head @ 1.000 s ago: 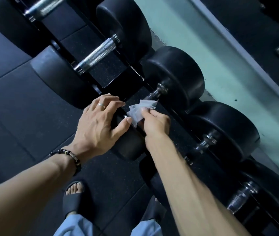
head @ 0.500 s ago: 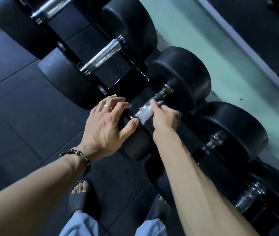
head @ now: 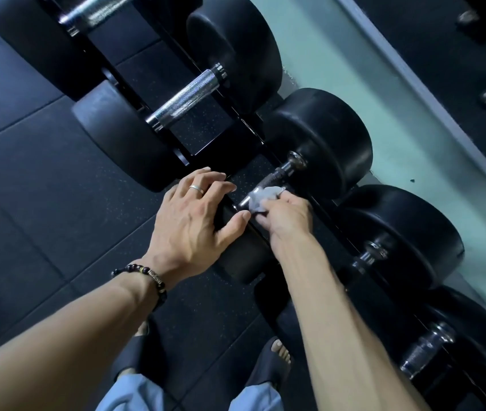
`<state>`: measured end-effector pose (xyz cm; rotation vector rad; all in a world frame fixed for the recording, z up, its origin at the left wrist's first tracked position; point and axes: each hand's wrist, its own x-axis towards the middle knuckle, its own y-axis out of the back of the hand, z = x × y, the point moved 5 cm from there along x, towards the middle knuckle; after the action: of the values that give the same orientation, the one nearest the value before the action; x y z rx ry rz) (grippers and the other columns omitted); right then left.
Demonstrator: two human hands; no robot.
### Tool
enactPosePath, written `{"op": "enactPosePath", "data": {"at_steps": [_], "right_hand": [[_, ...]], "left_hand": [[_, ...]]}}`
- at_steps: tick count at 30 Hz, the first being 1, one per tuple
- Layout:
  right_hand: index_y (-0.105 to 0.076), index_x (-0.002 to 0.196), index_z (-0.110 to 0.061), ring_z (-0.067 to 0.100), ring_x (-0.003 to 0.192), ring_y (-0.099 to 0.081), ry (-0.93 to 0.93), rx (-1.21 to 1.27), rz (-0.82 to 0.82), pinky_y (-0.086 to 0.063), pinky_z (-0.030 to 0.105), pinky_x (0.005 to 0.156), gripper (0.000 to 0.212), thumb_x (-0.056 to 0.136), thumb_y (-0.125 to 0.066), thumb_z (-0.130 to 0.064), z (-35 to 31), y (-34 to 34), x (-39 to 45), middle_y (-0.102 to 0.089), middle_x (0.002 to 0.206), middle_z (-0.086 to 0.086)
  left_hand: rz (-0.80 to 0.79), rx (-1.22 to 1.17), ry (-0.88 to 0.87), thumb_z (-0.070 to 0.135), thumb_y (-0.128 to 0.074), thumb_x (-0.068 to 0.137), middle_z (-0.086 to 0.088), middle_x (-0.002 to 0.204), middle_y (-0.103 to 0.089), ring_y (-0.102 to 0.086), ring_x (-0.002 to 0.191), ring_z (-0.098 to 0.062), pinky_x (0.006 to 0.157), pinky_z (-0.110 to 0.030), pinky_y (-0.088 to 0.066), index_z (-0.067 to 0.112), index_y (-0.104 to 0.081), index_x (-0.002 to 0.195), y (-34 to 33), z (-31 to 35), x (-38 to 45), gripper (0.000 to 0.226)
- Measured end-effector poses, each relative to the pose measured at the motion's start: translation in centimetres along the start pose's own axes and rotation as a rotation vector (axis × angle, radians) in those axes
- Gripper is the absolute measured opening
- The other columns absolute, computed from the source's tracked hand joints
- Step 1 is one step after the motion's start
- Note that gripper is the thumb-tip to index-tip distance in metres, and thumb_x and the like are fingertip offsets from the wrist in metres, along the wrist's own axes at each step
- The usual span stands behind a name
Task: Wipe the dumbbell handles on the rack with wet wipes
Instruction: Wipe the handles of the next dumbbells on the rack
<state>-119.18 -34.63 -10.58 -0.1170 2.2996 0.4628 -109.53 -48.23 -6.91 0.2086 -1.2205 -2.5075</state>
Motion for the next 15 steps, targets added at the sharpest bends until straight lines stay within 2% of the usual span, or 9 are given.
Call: {"op": "enactPosePath", "data": {"at_steps": [3,5,6,7,9,10,12,14,15], "right_hand": [[-0.074,0.080,-0.017,0.021,0.086,-0.072,0.075,0.133,0.144,-0.061,0.033,0.079,0.030,0.087,-0.058,0.008,-2.4,1.6,1.9,-0.073,0.086,0.004],[-0.073,0.096,-0.007,0.025,0.088,-0.070,0.129,0.018,0.241,-0.060,0.037,0.079,0.016,0.090,-0.058,-0.004,-3.3,1.9,2.5,-0.072,0.096,0.009],[-0.069,0.107,-0.002,0.028,0.092,-0.070,0.137,-0.145,0.263,-0.058,0.035,0.076,0.020,0.094,-0.056,-0.010,-3.2,1.6,1.8,-0.071,0.104,0.013],[-0.067,0.110,0.000,0.030,0.095,-0.069,0.162,-0.311,0.227,-0.054,0.032,0.072,0.024,0.097,-0.052,-0.013,-2.4,1.0,1.1,-0.070,0.107,0.015],[-0.071,0.100,-0.002,0.031,0.091,-0.071,0.205,-0.494,0.054,-0.056,0.035,0.072,0.027,0.100,-0.050,-0.019,-0.4,-0.2,-0.2,-0.073,0.102,0.016],[-0.072,0.093,-0.004,0.031,0.088,-0.072,0.195,-0.478,0.010,-0.060,0.040,0.075,0.029,0.100,-0.051,-0.022,0.2,-0.4,-0.4,-0.074,0.097,0.015],[-0.072,0.088,-0.006,0.026,0.085,-0.072,0.144,-0.343,0.068,-0.061,0.038,0.076,0.026,0.098,-0.053,-0.020,0.3,0.0,1.0,-0.074,0.093,0.011],[-0.072,0.103,-0.009,0.025,0.094,-0.071,0.114,-0.208,0.191,-0.060,0.032,0.078,0.020,0.095,-0.055,-0.018,-0.3,0.5,2.3,-0.071,0.108,0.011],[-0.071,0.110,-0.011,0.025,0.098,-0.070,0.112,-0.164,0.224,-0.060,0.034,0.083,0.023,0.094,-0.055,-0.019,-0.3,0.6,2.7,-0.068,0.116,0.011]], "left_hand": [[-0.001,-0.003,0.012,0.063,-0.041,0.090,0.000,0.133,-0.058,-0.043,0.136,-0.023,0.105,-0.044,-0.039,0.017,-0.064,0.122,0.0,0.0,-0.1,0.060],[-0.001,0.007,0.007,0.062,-0.041,0.090,-0.001,0.133,-0.058,-0.043,0.136,-0.023,0.105,-0.044,-0.039,0.016,-0.064,0.122,-0.1,0.0,-0.1,0.060],[0.002,0.008,0.005,0.062,-0.042,0.090,-0.001,0.133,-0.058,-0.044,0.135,-0.024,0.105,-0.045,-0.040,0.016,-0.065,0.122,-0.2,0.1,-0.1,0.060],[0.006,0.010,0.004,0.061,-0.042,0.090,-0.002,0.132,-0.059,-0.044,0.135,-0.024,0.105,-0.045,-0.040,0.015,-0.065,0.121,-0.1,0.1,0.0,0.060],[0.012,0.020,0.002,0.061,-0.043,0.090,-0.002,0.132,-0.059,-0.045,0.134,-0.025,0.105,-0.044,-0.041,0.016,-0.065,0.121,0.0,0.2,0.0,0.059],[0.010,0.024,0.004,0.061,-0.043,0.090,-0.002,0.132,-0.059,-0.045,0.134,-0.024,0.105,-0.044,-0.040,0.016,-0.065,0.121,0.0,0.2,0.0,0.059],[0.003,0.022,0.014,0.061,-0.043,0.089,-0.001,0.133,-0.058,-0.044,0.135,-0.024,0.105,-0.043,-0.039,0.017,-0.064,0.121,-0.1,0.1,0.0,0.059],[0.009,0.016,0.018,0.061,-0.043,0.089,-0.001,0.133,-0.058,-0.043,0.135,-0.023,0.106,-0.044,-0.039,0.017,-0.064,0.121,0.0,0.0,0.0,0.059],[0.011,0.015,0.017,0.061,-0.043,0.089,-0.001,0.133,-0.059,-0.043,0.135,-0.024,0.106,-0.044,-0.040,0.017,-0.065,0.121,0.0,0.0,-0.1,0.059]]}}
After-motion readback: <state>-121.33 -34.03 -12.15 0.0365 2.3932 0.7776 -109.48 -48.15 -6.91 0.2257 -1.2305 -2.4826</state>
